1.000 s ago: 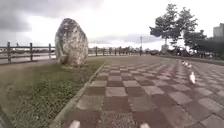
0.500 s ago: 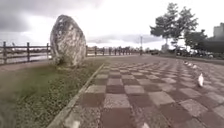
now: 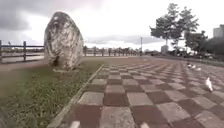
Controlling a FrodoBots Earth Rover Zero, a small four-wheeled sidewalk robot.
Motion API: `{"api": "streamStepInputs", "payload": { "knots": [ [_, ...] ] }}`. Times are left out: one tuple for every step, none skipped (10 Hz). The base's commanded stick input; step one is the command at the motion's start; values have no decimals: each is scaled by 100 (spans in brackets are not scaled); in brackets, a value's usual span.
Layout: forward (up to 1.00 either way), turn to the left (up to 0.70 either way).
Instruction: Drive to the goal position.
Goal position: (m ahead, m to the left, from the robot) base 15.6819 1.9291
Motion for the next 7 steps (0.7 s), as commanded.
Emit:
{"api": "streamStepInputs", "payload": {
  "knots": [
    [70,0],
    [70,0],
    [70,0],
    [70,0],
    [70,0],
    [70,0],
    [70,0]
  ]
}}
